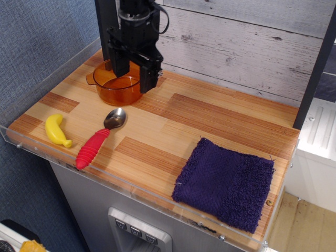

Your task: Move orange bowl to upper right

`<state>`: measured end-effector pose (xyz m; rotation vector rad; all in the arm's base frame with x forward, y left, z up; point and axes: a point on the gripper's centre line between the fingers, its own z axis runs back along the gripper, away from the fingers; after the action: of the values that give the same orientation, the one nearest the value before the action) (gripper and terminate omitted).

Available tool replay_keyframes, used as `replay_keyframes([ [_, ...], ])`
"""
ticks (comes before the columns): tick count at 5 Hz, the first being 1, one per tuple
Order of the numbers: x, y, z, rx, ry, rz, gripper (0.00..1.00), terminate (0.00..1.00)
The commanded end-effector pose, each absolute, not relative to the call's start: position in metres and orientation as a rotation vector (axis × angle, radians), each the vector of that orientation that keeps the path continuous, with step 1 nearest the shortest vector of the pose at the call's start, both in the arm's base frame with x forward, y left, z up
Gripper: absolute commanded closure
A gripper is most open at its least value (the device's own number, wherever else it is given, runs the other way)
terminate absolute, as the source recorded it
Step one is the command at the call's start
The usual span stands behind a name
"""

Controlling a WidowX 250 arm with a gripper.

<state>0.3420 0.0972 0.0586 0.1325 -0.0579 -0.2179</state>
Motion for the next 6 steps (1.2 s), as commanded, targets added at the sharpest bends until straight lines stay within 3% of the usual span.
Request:
replay_keyframes([
  [1, 0.358, 0.111, 0.049, 0.170, -0.123, -0.227, 0.00, 0.00],
  [3, 0.361, 0.113, 0.035, 0.185, -0.113, -0.215, 0.00, 0.00],
  [4, 0.362, 0.116, 0.033, 0.174, -0.105, -0.211, 1.00, 0.00],
  [6, 0.361, 0.120, 0.050, 0.178, -0.110, -0.220, 1.00, 0.00],
])
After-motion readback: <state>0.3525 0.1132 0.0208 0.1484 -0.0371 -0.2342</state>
